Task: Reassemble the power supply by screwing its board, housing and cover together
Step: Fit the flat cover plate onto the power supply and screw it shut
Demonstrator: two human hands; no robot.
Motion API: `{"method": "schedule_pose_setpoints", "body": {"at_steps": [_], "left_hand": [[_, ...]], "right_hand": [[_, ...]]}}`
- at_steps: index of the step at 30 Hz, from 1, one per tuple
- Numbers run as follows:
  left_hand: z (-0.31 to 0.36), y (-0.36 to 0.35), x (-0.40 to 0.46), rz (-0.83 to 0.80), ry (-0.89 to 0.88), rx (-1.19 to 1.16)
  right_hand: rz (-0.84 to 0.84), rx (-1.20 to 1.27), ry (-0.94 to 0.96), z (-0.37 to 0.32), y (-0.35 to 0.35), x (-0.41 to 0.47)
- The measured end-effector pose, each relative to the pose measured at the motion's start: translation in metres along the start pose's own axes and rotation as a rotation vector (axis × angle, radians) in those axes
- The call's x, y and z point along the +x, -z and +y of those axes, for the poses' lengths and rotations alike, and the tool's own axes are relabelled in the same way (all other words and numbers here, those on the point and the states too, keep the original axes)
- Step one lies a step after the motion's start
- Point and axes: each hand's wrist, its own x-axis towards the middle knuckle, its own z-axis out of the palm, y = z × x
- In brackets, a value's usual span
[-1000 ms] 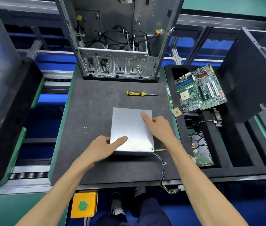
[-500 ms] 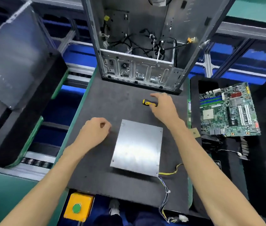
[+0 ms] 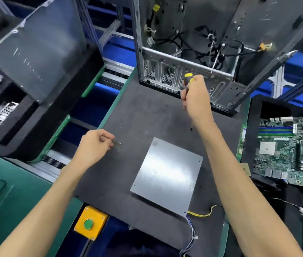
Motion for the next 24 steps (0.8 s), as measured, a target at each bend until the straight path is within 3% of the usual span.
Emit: {"method": "schedule_pose_setpoints", "body": {"at_steps": [3, 7, 13, 18, 22, 24], "left_hand": [[-0.011, -0.002, -0.003, -0.012, 0.009, 0.025], [-0.023, -0.019, -0.007, -0.018, -0.042, 0.099], [-0.034, -0.039, -0.005, 0.045, -0.161, 0.170], [-0.037, -0.039, 0.000, 0.032, -0.324, 0.271], [-0.038, -0.036, 0.006, -0.029, -0.420, 0.346], [-0.031, -0.034, 0.005, -0.062, -0.417, 0.268]], "right_hand": [[-0.130, 0.537, -0.171, -0.031, -0.015, -0.010], [-0.222, 0.975, -0.254, -0.030, -0.024, -0.029], [-0.122, 1.614, -0.382, 0.010, -0.005, -0.058], [0.097, 1.872, -0.222, 0.020, 0.037, -0.077], [0.228, 1.926, -0.087, 0.019, 0.064, -0.099], [0.292, 1.926, -0.045, 0.020, 0.072, -0.110]]}}
